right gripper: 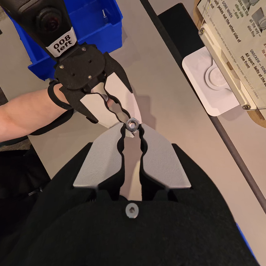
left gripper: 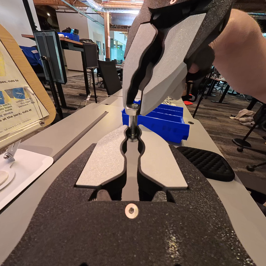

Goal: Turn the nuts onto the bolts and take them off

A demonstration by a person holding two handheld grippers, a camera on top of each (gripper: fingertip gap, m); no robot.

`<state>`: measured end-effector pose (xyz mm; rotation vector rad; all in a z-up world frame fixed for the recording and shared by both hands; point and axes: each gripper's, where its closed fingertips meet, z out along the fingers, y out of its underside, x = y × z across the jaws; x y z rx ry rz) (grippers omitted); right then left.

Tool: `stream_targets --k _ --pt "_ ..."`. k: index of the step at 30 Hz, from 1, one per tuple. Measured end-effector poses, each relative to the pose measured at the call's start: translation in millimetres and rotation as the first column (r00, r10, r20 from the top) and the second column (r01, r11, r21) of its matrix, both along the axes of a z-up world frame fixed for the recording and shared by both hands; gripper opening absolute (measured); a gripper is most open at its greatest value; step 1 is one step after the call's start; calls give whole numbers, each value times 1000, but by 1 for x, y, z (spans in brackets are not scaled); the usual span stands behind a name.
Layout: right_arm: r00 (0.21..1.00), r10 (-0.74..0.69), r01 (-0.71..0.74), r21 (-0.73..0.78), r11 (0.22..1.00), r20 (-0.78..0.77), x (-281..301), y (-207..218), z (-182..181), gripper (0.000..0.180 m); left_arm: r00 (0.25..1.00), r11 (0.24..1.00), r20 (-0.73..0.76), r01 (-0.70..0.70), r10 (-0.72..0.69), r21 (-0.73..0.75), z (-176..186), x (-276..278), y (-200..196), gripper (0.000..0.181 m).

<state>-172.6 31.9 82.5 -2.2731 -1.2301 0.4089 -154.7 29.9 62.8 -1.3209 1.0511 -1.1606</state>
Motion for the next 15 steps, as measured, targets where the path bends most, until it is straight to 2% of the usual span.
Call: stream_targets --k 11,15 --pt "997 53 -57 56 997 61 -2 -1 -4 19 1000 1000 22 18 -18 -1 4 -3 -2 9" --pt "992 81 -91 95 991 99 -3 -2 -3 26 999 1000 24 28 -28 -5 4 -6 -2 9"
